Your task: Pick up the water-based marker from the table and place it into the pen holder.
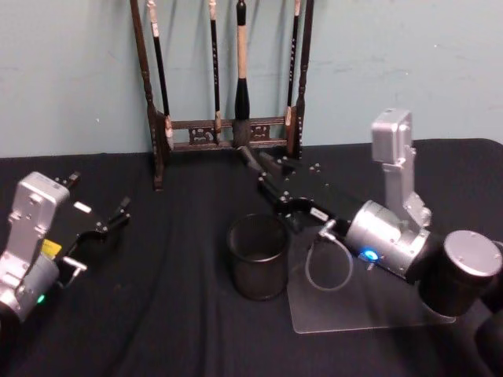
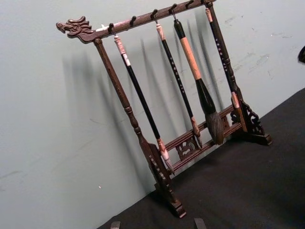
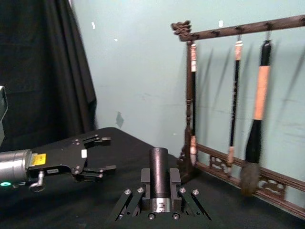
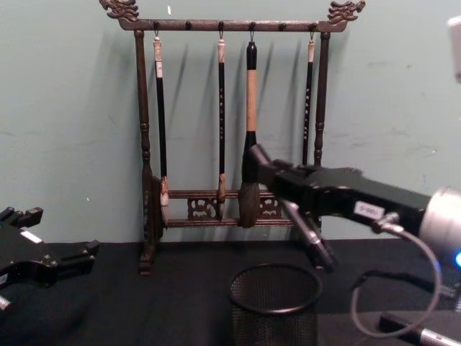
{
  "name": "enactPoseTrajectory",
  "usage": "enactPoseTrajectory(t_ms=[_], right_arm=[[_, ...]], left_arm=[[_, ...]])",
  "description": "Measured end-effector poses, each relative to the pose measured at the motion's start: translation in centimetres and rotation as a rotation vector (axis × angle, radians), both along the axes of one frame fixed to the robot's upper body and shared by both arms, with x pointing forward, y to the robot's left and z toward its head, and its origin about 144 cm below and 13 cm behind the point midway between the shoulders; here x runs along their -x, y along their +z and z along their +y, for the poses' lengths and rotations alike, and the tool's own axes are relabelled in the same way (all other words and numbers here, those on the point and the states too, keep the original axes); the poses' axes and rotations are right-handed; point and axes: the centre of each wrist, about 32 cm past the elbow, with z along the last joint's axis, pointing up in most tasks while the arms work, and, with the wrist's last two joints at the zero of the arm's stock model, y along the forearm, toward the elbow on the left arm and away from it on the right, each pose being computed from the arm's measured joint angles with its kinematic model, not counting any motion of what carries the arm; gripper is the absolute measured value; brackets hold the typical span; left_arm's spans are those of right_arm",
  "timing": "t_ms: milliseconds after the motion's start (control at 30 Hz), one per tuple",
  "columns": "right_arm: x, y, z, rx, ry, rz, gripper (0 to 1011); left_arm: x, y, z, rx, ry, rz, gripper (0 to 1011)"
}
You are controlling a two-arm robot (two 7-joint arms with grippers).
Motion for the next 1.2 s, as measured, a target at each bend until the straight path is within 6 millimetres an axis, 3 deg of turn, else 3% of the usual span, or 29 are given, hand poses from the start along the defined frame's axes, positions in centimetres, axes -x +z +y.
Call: enactPoseTrajectory(t_ms=[333,1000,1167,1200], right_arm=[[-1.8,-1.3,2.4,0.019,0.040,0.036,238],[-1.8,-1.9,2.7,0.050,0.044,0.045,241],[-1.8,-1.9,2.7,0.048,0.045,0.045,430],[-1.8,-1.9,2.7,0.048,0.045,0.045,430]], left_arm=[[0.0,0.0,0.0,0.000,0.000,0.000,1001],[0.0,0.0,0.0,0.000,0.000,0.000,1001],[0.0,0.0,0.0,0.000,0.000,0.000,1001],[0.0,0.0,0.0,0.000,0.000,0.000,1001]])
